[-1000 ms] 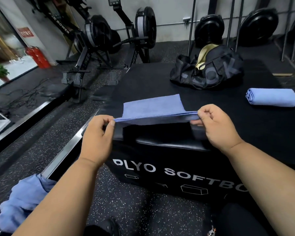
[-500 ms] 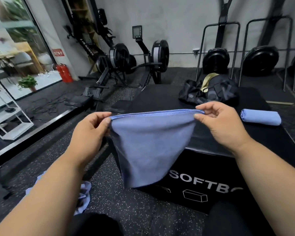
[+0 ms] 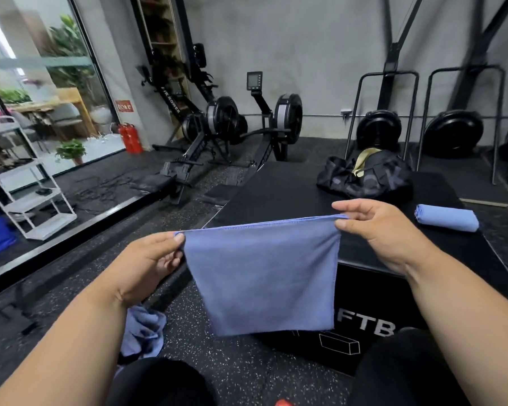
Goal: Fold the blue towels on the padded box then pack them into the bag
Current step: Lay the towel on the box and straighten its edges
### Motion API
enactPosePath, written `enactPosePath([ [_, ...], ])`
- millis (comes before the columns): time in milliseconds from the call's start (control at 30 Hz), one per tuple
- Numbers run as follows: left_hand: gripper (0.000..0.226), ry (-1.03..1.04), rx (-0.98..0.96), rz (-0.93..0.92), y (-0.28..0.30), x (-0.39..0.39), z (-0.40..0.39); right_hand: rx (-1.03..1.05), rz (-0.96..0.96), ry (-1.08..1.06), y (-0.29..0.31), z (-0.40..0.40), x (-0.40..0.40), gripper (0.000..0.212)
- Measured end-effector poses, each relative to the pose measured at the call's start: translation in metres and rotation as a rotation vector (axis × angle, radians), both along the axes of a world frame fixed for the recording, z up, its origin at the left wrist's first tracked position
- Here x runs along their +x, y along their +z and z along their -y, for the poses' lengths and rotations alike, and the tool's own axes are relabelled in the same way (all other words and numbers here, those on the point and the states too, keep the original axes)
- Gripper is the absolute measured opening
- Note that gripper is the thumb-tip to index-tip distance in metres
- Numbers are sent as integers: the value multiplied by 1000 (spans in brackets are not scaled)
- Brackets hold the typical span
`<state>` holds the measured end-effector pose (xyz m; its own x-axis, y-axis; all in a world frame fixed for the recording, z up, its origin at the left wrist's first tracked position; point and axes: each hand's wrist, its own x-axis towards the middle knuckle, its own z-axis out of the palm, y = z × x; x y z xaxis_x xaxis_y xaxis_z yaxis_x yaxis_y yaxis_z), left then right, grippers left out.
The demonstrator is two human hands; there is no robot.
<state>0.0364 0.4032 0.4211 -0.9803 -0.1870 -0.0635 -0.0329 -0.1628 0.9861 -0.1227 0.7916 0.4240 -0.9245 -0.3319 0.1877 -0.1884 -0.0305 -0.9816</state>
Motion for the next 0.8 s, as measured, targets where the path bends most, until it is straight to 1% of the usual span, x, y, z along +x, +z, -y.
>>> enactPosePath([
  [33,27,-19,4,4,-1,5,2,-32,42,38,-2,-1,2,38],
  [100,22,-20,15,30,-3,11,4,-96,127,120,-9,-5,2,71],
  [133,23,-17,16,36,-3,14,7,-122,164,145,-10,-6,3,80],
  [167,34,-13,24,33,-3,16,7,-147,198,166,-11,-6,4,82],
  [233,69,24,63,21,-2,20,7,-184,249,186,-10,-6,7,83],
  [267,72,54,93,8,-3,21,8,-194,261,185,-9,-5,9,84],
  [333,47,114,163,-17,-3,23,7,-211,270,190,-10,-3,12,84],
  [367,41,134,175,-17,-2,25,6,-216,277,189,-10,-2,13,85],
  [400,49,142,173,-24,-3,25,7,-223,281,190,-11,-1,15,85],
  [467,85,134,141,-29,-4,26,8,-237,283,185,-13,0,17,86],
  [500,95,139,132,-25,-3,28,8,-236,267,179,-14,0,19,86],
  [567,100,142,124,-40,-3,28,11,-204,211,167,-13,-1,21,87],
  [633,99,145,92,-64,3,29,11,-127,126,160,-10,-5,23,87],
  [667,94,130,77,-83,7,30,9,-96,92,173,-8,-6,23,83],
  [700,82,97,79,-98,10,30,8,-100,78,204,-4,-7,24,74],
  [733,63,56,108,-114,14,31,5,-157,76,240,0,-5,25,57],
  [767,42,18,153,-138,20,32,-1,-256,88,268,5,-3,27,41],
  [800,28,-5,188,-163,24,31,-7,-364,112,287,10,1,29,36],
])
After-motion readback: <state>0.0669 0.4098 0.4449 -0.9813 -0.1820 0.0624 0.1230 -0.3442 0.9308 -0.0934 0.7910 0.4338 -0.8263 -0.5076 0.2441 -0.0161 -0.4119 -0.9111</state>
